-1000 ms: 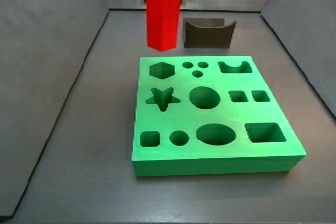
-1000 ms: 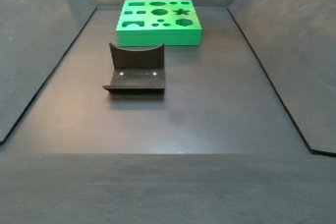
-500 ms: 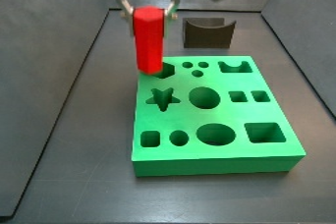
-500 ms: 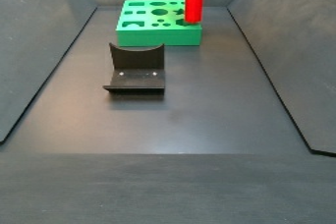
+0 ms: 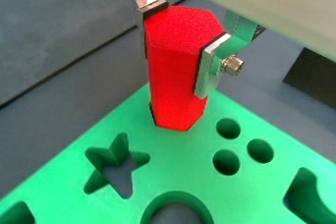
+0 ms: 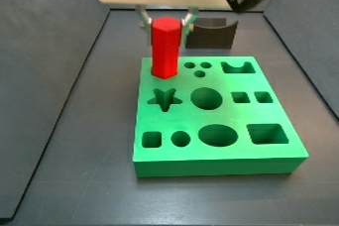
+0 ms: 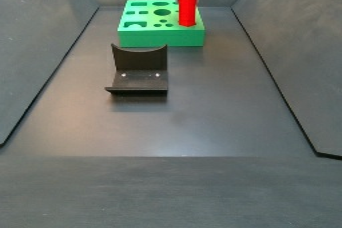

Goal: Insert the hexagon object.

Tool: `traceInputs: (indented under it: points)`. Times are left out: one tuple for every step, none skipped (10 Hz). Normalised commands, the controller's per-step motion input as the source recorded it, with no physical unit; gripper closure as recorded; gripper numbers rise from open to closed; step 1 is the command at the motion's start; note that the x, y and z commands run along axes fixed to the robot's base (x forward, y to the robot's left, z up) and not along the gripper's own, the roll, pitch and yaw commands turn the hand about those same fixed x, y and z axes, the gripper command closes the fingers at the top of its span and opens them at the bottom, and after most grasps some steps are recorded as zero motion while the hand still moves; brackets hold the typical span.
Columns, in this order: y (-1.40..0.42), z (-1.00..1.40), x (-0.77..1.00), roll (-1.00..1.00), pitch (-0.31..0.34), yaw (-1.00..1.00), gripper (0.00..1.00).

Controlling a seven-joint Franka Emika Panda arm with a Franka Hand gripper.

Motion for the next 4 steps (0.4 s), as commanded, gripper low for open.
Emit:
traceInputs:
  points:
    - [-0.08, -1.00, -0.12, 0.00, -0.089, 0.04, 1.00]
    - [-0.13, -1.00, 0.00, 0.00, -0.043, 0.03, 1.00]
    - [0.00, -0.51, 0.00, -0.30, -0.104, 0.00, 1.00]
    - [-0.18, -0.11, 0.00, 0.05, 0.000, 0.00, 1.00]
